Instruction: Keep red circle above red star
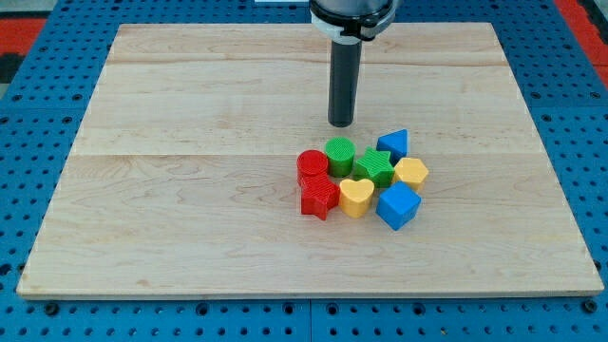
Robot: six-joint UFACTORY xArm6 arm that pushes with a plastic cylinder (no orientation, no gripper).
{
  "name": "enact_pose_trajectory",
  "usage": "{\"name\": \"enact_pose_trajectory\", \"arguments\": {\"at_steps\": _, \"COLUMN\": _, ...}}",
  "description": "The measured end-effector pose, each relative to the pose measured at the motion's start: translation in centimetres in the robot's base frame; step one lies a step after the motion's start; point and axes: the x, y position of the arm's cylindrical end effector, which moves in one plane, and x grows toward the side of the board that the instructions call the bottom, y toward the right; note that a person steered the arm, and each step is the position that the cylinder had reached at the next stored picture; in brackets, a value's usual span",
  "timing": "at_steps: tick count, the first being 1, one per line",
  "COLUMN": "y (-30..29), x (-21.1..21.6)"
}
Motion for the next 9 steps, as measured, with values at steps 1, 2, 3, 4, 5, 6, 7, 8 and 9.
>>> {"name": "enact_pose_trajectory", "arguments": {"at_steps": 1, "y": 3.0, "x": 0.2}}
{"name": "enact_pose_trajectory", "arguments": {"at_steps": 2, "y": 5.0, "x": -0.5}}
{"name": "enact_pose_trajectory", "arguments": {"at_steps": 3, "y": 5.7, "x": -2.7}}
{"name": "enact_pose_trajectory", "arguments": {"at_steps": 4, "y": 7.9, "x": -4.2}}
{"name": "enact_pose_trajectory", "arguments": {"at_steps": 5, "y": 11.3, "x": -4.2}}
{"name": "enact_pose_trajectory", "arguments": {"at_steps": 6, "y": 11.2, "x": -4.7}}
{"name": "enact_pose_trajectory", "arguments": {"at_steps": 7, "y": 10.9, "x": -5.2}}
{"name": "enact_pose_trajectory", "arguments": {"at_steps": 8, "y": 10.9, "x": -5.6}}
{"name": "enact_pose_trajectory", "arguments": {"at_steps": 9, "y": 11.7, "x": -5.3}}
